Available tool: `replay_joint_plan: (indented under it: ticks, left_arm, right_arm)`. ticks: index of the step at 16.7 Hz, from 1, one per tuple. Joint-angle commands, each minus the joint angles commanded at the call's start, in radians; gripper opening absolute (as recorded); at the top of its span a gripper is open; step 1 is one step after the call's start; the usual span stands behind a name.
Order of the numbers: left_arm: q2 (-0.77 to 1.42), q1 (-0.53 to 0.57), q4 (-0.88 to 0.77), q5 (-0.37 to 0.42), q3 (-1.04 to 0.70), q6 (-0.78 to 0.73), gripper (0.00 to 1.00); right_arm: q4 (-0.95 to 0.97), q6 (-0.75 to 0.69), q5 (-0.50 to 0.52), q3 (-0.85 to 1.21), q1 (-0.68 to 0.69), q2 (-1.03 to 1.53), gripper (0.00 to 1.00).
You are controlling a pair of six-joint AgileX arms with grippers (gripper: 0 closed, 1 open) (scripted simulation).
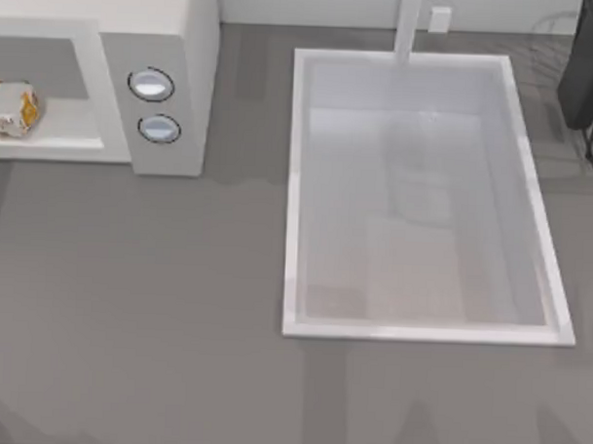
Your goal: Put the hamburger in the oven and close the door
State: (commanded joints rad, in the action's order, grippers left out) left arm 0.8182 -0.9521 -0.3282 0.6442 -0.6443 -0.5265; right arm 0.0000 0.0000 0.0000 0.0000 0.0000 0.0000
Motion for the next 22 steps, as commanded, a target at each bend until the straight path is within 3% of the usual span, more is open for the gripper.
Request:
replay_joint_plan:
  ticks: [6,11,18,22]
  left_arm:
    - [0.606,-0.103,-0.264,0.01,-0.435,-0.273,0.0]
    - [0.866,-0.094,-0.399,0.02,-0.662,-0.373,0.0]
    - [0.897,-0.091,-0.414,0.022,-0.691,-0.384,0.0]
    - [0.937,-0.093,-0.301,0.024,-0.61,-0.385,0.0]
  right_arm:
    - [0.0,0.0,0.0,0.0,0.0,0.0,1.0]
    - [0.0,0.0,0.0,0.0,0.0,0.0,1.0]
    - [0.0,0.0,0.0,0.0,0.0,0.0,1.0]
    - [0.0,0.0,0.0,0.0,0.0,0.0,1.0]
